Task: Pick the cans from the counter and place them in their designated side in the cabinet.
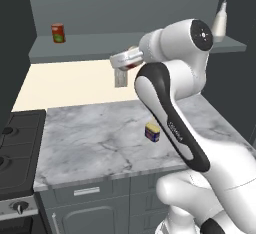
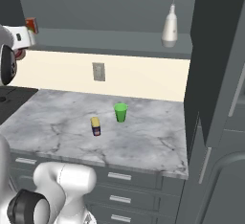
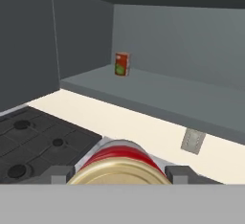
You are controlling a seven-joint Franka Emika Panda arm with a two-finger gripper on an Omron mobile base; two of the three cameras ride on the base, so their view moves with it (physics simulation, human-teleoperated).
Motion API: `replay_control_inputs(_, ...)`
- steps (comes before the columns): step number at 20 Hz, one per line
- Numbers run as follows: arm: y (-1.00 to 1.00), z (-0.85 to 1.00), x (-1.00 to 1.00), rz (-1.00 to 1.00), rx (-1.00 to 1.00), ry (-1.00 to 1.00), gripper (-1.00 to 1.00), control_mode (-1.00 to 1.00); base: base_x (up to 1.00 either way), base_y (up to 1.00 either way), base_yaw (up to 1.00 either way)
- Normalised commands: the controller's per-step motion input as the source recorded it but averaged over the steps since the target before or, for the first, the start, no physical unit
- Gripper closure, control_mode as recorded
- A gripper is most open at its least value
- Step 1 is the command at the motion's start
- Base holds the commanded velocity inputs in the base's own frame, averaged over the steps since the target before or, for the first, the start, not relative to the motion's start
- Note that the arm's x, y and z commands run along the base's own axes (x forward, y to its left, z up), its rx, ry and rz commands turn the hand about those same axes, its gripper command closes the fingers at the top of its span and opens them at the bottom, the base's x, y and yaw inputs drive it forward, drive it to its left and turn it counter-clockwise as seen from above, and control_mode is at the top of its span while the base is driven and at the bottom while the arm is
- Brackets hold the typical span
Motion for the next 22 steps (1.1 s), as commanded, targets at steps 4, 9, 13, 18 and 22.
replay_control_inputs(4,0.00,0.07,0.27,0.00,0.00,0.00,1.00,-1.00,0.00,0.00,0.00)
replay_control_inputs(9,0.00,0.12,0.23,0.00,0.00,0.00,1.00,-1.00,0.00,0.00,0.00)
replay_control_inputs(13,0.05,0.09,0.22,0.00,0.00,0.02,1.00,-1.00,0.00,0.00,0.00)
replay_control_inputs(18,0.07,0.07,0.23,0.00,0.00,0.03,1.00,-1.00,0.00,0.00,0.00)
replay_control_inputs(22,0.08,0.05,0.21,0.00,0.00,0.03,1.00,-1.00,0.00,0.00,0.00)
